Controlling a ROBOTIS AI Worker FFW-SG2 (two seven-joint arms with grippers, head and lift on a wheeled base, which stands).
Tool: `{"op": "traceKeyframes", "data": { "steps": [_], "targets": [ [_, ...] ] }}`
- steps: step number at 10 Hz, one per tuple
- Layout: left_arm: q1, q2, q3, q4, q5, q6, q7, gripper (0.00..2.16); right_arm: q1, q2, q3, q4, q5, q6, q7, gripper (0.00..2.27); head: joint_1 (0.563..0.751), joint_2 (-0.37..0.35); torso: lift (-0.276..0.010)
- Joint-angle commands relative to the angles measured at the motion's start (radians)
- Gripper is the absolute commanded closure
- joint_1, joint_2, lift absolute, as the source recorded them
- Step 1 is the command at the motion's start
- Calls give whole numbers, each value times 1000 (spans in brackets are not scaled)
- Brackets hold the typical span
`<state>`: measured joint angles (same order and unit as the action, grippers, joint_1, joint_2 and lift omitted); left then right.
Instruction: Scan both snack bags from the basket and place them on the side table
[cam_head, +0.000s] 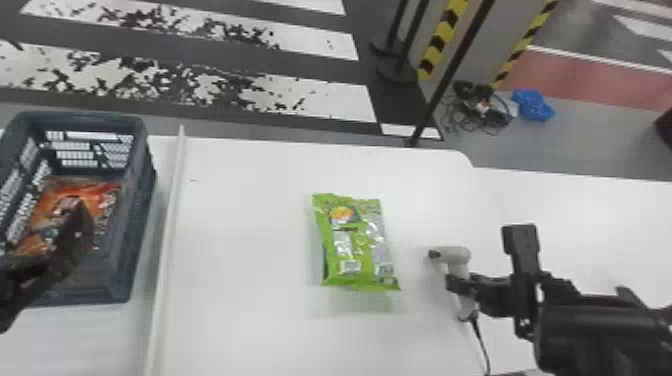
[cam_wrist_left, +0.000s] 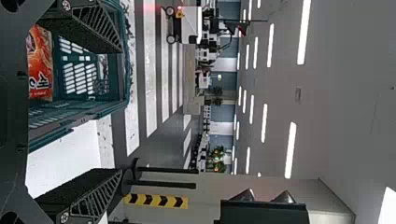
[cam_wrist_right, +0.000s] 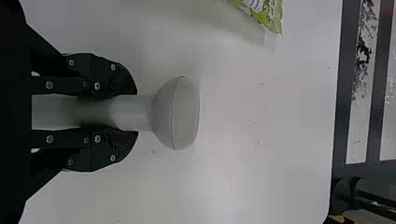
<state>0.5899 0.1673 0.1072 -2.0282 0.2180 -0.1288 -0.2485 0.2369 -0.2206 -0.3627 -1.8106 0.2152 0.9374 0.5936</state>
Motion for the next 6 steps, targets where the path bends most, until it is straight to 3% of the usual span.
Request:
{"op": "traceKeyframes", "data": {
  "steps": [1,2,5,6],
  "targets": [
    [1,0,0,-1,0,-1,0,87,-1,1,2,2,1,-5,-1,2256,695,-268,-75],
    [1,0,0,-1,1,-1,0,87,-1,1,2,2,1,-2,-3,2044,695,-267,-75],
    [1,1,0,-1,1,-1,0,87,4,4,2,-1,0,-2,-23,319,695,-268,-75],
    [1,1,0,-1,1,-1,0,87,9,6,-2,-12,0,4,-37,70,695,-271,-75]
  ]
}}
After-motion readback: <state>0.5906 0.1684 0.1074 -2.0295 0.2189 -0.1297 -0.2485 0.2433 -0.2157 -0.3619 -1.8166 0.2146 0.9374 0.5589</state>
